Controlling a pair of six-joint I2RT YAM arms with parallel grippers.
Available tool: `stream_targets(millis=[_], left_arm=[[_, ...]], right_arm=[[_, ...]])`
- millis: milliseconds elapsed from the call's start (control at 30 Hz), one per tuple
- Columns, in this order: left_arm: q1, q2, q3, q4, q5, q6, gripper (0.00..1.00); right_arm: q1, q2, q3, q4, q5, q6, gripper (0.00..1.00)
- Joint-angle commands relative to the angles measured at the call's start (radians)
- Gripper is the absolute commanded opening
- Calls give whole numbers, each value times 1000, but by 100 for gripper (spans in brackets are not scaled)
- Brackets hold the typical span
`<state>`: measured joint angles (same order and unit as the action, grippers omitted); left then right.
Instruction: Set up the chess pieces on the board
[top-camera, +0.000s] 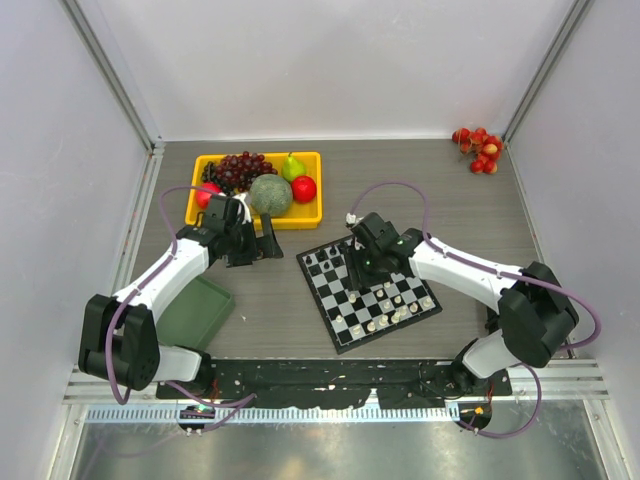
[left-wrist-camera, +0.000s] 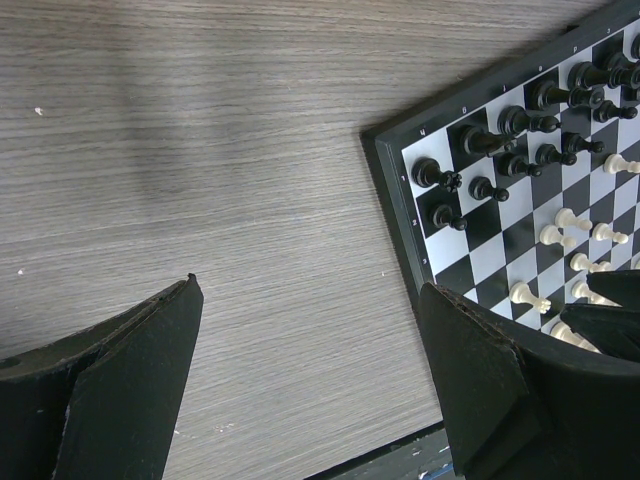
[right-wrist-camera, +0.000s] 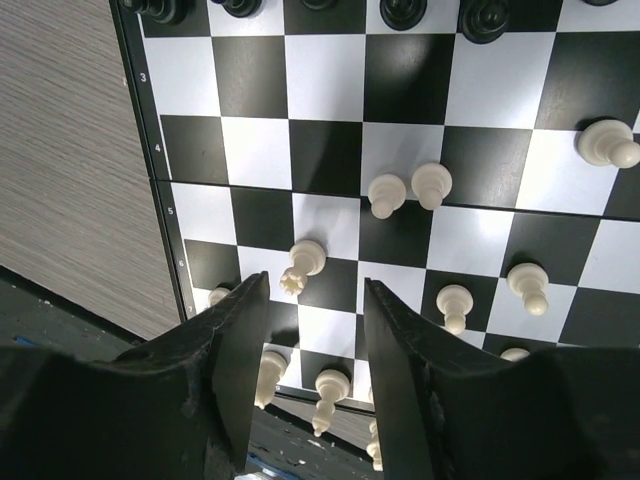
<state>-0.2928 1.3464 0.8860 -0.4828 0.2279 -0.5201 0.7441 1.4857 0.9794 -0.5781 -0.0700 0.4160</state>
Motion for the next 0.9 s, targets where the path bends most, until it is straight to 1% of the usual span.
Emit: stream_targets(millis=[0,267,600,700,733,800,867], left_arm=[[-3,-7,18,30,1,2,97],[-3,-4,27,18,-6,6,97],[-3,-12,22,13,-13,6,97],[-3,-13,22,15,-13,5,97],[-3,-13,22,13,-10,5,97],[-3,-13,24,12,-12,6,97],[-3,-13,24,12,-13,8,97]], right_arm=[[5,-16,-1,46,-14,12,48],[31,24,-1,67,-34,6,43],[54,71,7,55,24,1,39],[54,79,12,49,30,-5,33],[55,79,12,50,27,-5,26],[58,74,8,46,22,-6,22],[60,62,8,34,24,-8,20]])
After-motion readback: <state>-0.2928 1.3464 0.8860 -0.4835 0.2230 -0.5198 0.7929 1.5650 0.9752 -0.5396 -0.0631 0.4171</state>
